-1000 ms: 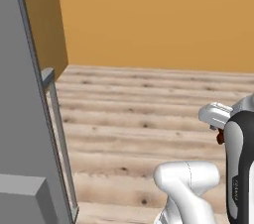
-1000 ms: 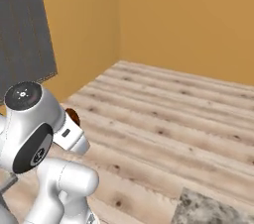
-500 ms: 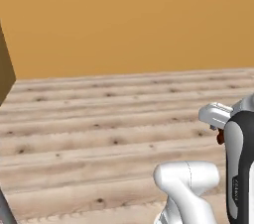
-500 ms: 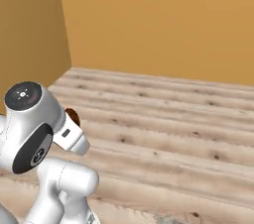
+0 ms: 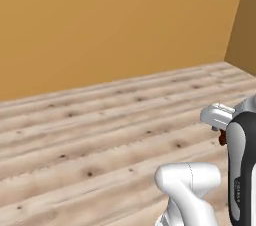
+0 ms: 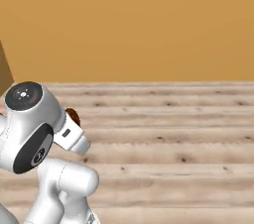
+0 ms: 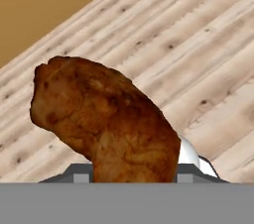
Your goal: Gather the garlic and mushroom from the fridge and place them on a tray on the dining counter. Then gather the chicken drumstick and fish from the fridge and place them on the other tray.
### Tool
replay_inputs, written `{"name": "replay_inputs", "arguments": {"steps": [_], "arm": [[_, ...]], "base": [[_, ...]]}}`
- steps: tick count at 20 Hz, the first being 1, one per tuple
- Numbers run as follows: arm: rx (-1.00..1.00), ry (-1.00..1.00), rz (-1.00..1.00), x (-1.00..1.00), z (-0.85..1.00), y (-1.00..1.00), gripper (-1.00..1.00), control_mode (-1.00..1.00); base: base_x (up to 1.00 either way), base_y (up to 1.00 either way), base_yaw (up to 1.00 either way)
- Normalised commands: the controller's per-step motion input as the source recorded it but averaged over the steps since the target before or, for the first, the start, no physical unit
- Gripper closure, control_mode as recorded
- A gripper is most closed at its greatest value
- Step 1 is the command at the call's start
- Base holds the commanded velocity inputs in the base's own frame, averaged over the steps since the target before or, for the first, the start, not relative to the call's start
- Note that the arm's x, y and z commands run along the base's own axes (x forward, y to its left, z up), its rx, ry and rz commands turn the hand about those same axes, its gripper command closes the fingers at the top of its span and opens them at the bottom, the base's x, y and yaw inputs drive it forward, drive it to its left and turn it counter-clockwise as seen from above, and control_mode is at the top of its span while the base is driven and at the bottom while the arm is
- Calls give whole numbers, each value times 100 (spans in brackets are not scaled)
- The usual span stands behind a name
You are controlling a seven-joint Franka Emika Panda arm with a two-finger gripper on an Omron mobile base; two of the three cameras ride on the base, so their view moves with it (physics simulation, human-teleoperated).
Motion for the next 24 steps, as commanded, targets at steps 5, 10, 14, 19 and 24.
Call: {"name": "replay_inputs", "arguments": {"steps": [5,10,14,19,24], "arm": [[0,0,0,0,0,0,100,100],[0,0,0,0,0,0,100,100],[0,0,0,0,0,0,100,100],[0,0,0,0,0,0,100,100],[0,0,0,0,0,0,100,100]], "base": [[78,0,-49],[75,0,-52],[72,0,-52],[67,0,-52],[65,0,-52]]}}
